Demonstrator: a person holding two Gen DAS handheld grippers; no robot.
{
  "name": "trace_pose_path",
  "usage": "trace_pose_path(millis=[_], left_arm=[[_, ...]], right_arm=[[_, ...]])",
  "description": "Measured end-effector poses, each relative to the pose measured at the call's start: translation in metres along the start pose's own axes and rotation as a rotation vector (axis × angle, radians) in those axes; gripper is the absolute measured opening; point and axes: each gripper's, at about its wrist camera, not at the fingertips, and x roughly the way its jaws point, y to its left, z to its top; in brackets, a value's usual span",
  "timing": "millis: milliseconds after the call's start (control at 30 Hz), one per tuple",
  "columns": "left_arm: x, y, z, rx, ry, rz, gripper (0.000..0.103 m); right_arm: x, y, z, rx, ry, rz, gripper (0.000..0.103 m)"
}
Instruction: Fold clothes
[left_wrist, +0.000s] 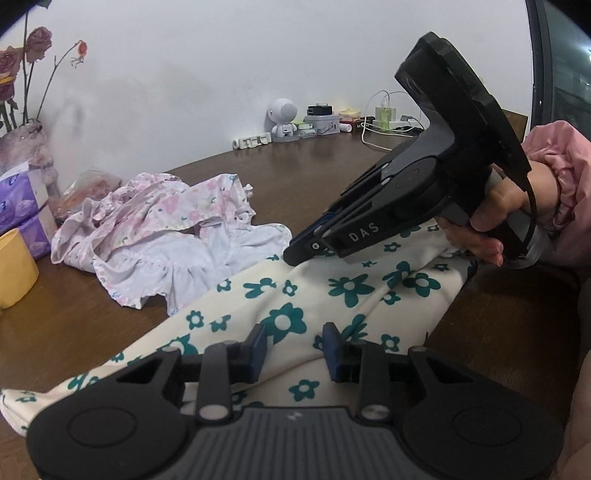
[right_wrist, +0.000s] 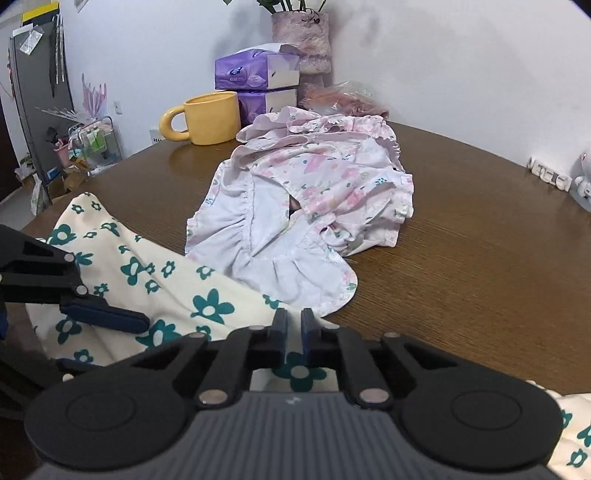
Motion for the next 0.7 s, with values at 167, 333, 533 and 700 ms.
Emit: trace_pose_path(millis=[167,333,533,700], left_arm=[[-0.013,0.003,0.0,-0.01,-0.027,-0.009,0.033],[-0.035,0.036,0.006,-0.132,-0.088,0.028,0.033],[-0.015,0.064,0.011,-0.192,0.031,0.051,0.017],[-0.026,0.055,-0.013,-0.156,0.064,0.028,0.016]], right_arm=[[-0.014,-0.008,-0.002,0.065,-0.018,0.025,0.011],[-0.055,-0.009,-0.018,0.074,-0.072,0.052,0.015],[-0.075,-0.014,-0.04,0.109,-0.069,0.004,0.017],[-0.074,-0.035,-0.063,0.203,-0.052,-0.023,0.02]])
